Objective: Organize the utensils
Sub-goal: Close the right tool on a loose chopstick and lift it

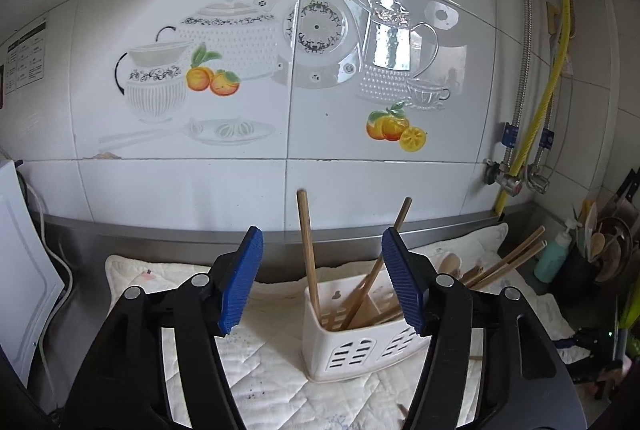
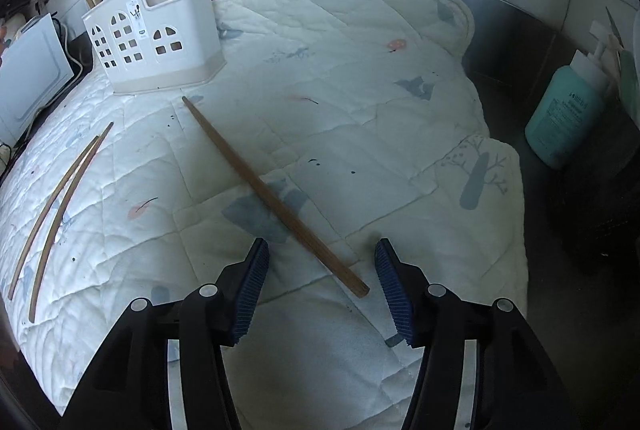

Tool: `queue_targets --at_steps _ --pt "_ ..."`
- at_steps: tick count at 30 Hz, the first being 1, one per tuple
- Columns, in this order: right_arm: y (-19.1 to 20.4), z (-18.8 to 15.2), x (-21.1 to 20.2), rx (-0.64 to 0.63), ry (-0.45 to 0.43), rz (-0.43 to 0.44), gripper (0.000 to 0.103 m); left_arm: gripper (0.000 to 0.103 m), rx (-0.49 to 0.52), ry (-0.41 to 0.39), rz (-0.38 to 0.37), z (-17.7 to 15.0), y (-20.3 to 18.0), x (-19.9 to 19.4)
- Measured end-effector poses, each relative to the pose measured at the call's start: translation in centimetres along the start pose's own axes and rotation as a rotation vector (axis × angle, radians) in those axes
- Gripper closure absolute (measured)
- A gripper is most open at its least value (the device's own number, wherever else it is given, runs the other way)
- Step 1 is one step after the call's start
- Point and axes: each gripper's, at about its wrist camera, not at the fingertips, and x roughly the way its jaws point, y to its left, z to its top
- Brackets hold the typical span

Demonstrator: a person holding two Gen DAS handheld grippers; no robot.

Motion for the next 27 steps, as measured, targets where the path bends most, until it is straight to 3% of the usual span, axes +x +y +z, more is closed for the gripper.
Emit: queue_targets --at_steps 4,9,13,15,18,19,20,27 --pt "0.1 -0.4 -0.5 0.004 -0.004 0.055 0.084 0.036 -0.027 0.015 -0.003 -1.1 0.7 -0.9" --pt "1.7 -1.0 -1.1 -0.061 -0.036 0.038 0.083 0.034 -0.025 0.041 0.002 -3.0 0.9 -2.1" --pt "2.1 -0.8 -0.5 -0.080 -0.037 0.074 0.069 0.034 -0.034 0.075 0.008 -4.7 1.3 -2.5" --pt "2.0 -0.4 -0.3 -0.075 -0.039 0.092 0.069 0.034 -0.061 0.089 0.004 -5.4 1.8 -2.6" --pt "1.7 -0.1 -0.2 -0.059 -0.031 0.123 0.077 0.034 -0.092 0.107 0.014 -6.6 2.5 -2.8" --pt "1.6 -0.1 -0.4 -0.056 -0.025 0.136 0.088 0.034 -0.098 0.113 0.017 -6.9 2.7 -2.9" --pt "1.5 -0.1 -0.6 -0.054 -0.021 0.151 0.093 0.034 -0.104 0.118 0.020 -7.2 2.9 -3.0" --pt "3.2 -0.1 -0.4 -0.136 0.012 0.102 0.091 0.034 -0.131 0.137 0.032 -8.3 3.8 -3.3"
